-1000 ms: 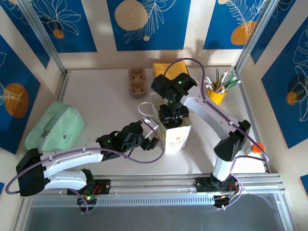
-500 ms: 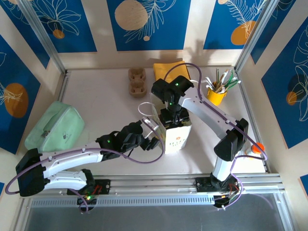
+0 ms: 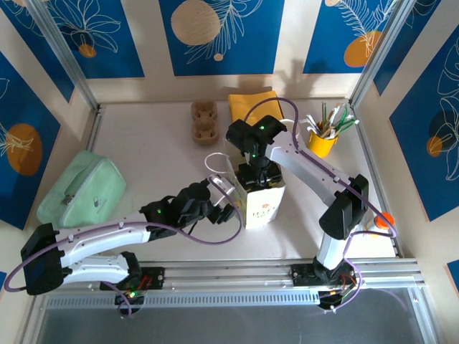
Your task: Pack the takeout coffee
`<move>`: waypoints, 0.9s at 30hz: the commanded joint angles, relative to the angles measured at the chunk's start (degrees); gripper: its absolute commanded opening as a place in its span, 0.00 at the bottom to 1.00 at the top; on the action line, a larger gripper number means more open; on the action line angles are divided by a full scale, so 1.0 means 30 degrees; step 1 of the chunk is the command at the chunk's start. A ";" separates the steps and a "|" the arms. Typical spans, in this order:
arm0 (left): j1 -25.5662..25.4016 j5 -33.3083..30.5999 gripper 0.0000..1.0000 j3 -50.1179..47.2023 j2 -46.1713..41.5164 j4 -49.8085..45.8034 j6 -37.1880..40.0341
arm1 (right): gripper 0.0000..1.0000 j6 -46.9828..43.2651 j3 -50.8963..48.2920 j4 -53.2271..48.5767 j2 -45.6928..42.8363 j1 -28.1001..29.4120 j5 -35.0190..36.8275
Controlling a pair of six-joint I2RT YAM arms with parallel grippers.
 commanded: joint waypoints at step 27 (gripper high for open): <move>-0.0223 -0.0385 0.78 -0.0390 -0.1251 0.0589 0.0792 | 0.56 -0.0173 -0.1654 0.1219 -0.1271 -0.0246 -0.0666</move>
